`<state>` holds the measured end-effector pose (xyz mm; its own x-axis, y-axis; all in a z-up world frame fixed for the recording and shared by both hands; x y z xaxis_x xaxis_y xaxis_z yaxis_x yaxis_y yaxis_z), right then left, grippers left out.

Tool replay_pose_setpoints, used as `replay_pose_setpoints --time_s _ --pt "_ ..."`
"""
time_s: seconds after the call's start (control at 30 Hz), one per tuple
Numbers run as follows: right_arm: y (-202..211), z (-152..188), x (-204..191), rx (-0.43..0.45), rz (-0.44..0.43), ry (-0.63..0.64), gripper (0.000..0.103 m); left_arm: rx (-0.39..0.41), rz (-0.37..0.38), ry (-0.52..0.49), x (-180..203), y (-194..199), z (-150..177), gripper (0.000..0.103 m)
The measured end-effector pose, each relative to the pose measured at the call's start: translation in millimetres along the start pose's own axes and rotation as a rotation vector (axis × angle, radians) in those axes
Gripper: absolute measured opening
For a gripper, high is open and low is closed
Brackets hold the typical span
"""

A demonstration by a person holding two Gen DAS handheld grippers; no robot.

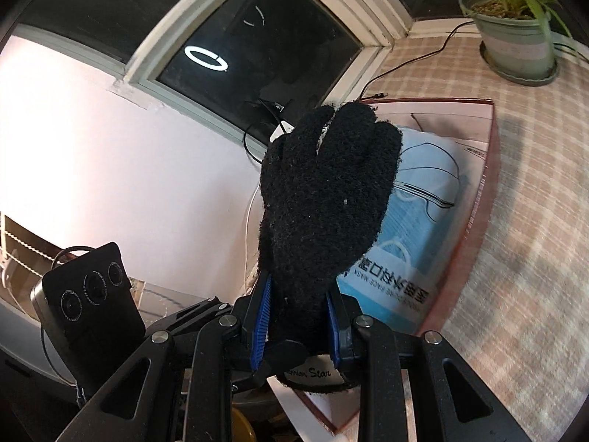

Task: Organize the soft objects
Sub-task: 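Lift the black glove with the right tool and carry it over the box, then open the right tool to drop the glove into the box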

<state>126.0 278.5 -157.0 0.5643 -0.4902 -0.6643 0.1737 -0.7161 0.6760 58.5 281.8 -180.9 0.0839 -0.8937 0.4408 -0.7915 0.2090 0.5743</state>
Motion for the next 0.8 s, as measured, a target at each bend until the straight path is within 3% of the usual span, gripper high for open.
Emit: replay_pose_setpoints --time_s 0.53,0.8 --pt "1 -10 12 0.022 0.042 -0.011 0.028 0.017 -0.11 0.055 -38 1 -3 0.044" --pt "30 -3 19 0.074 0.069 0.014 0.038 0.073 -0.137 0.071 -42 22 -6 0.046"
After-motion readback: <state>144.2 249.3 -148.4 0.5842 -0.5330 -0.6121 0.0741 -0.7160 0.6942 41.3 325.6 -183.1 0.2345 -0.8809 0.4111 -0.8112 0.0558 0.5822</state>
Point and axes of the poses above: each gripper's, at about its wrist camera, not at the fingertips, and y roughly against the way its jaws point, x to its right, z to its underside, the point moved 8 cm from there along -y, roughly the way its jaws point, and after that the axes turned 6 degrees about z, right-handed, at the moved point
